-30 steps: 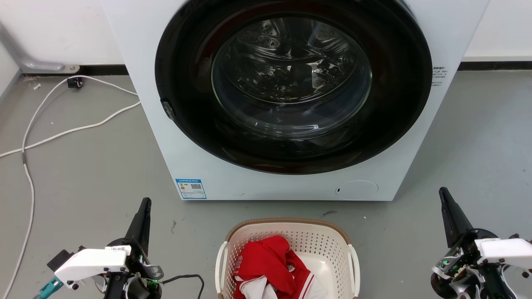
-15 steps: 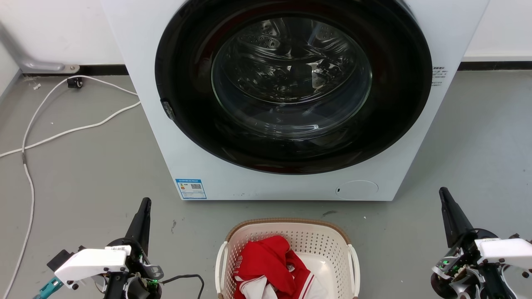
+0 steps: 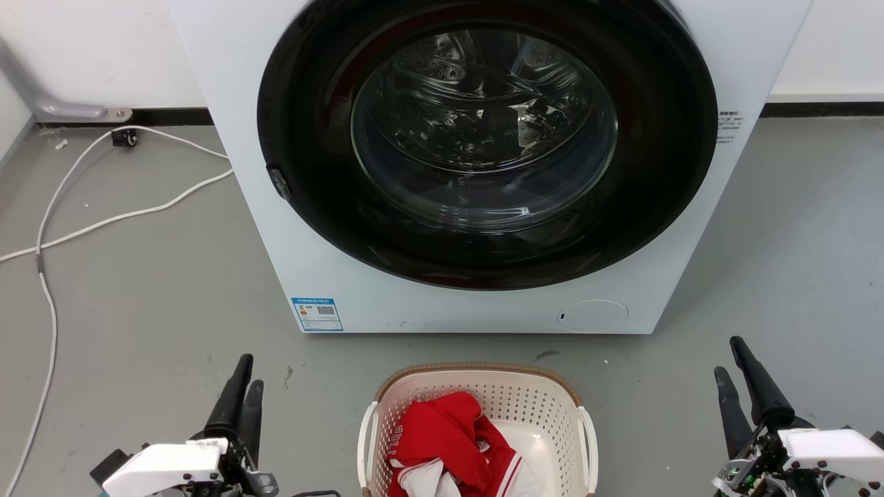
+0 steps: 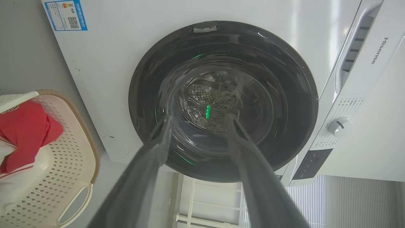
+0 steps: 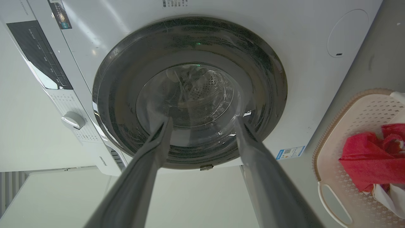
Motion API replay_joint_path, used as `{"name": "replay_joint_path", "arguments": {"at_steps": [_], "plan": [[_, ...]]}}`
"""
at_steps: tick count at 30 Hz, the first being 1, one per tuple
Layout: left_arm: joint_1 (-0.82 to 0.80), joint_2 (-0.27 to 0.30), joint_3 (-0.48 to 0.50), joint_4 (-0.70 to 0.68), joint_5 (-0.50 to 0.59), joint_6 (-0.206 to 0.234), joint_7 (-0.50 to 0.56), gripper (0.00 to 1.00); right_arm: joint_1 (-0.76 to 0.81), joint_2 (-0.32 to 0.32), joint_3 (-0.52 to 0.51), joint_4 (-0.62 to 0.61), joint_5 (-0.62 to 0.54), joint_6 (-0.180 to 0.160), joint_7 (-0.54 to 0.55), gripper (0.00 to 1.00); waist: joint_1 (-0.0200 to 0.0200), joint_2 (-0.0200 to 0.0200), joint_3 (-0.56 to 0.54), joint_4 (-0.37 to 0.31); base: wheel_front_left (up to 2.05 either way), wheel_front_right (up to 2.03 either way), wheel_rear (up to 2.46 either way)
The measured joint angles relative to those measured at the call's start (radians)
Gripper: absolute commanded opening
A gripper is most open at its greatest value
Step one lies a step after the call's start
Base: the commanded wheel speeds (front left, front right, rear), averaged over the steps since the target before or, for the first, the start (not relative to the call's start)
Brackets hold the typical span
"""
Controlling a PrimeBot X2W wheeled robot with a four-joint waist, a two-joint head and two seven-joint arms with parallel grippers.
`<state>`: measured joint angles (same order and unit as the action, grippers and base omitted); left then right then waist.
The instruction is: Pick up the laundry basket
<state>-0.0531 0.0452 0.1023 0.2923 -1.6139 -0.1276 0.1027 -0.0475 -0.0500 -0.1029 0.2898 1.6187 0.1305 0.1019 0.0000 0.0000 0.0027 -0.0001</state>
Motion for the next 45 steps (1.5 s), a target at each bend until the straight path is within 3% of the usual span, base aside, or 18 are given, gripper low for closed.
{"name": "replay_joint_path", "arguments": {"at_steps": [11, 19, 29, 38, 45], "plan": [[0.008, 0.0, -0.029, -0.036, 0.036, 0.0, -0.053, 1.0, 0.013, 0.0, 0.012, -0.037, -0.042, 0.0, -0.053, 1.0, 0.0, 0.0, -0.001, 0.001, 0.0, 0.0, 0.0], [0.018, 0.0, -0.023, -0.055, 0.082, 0.0, -0.087, 1.0, 0.017, 0.0, -0.017, -0.056, -0.137, 0.0, -0.086, 1.0, 0.0, 0.0, -0.002, 0.001, 0.0, 0.0, 0.0], [0.019, 0.001, 0.011, -0.11, 0.221, 0.025, -0.126, 1.0, 0.017, 0.0, -0.038, -0.127, -0.353, 0.0, -0.127, 1.0, 0.0, 0.0, -0.004, 0.003, 0.0, 0.0, 0.0], [0.026, 0.001, -0.002, -0.197, 0.36, 0.058, -0.159, 1.0, 0.017, 0.0, -0.019, -0.241, -0.645, 0.0, -0.159, 1.0, 0.0, 0.0, -0.005, 0.007, 0.0, 0.0, 0.0], [0.039, 0.001, -0.041, -0.254, 0.564, 0.075, -0.181, 1.0, 0.033, 0.0, -0.01, -0.293, -0.808, 0.0, -0.181, 1.0, 0.0, 0.0, -0.005, 0.007, 0.0, 0.0, 0.0]]}}
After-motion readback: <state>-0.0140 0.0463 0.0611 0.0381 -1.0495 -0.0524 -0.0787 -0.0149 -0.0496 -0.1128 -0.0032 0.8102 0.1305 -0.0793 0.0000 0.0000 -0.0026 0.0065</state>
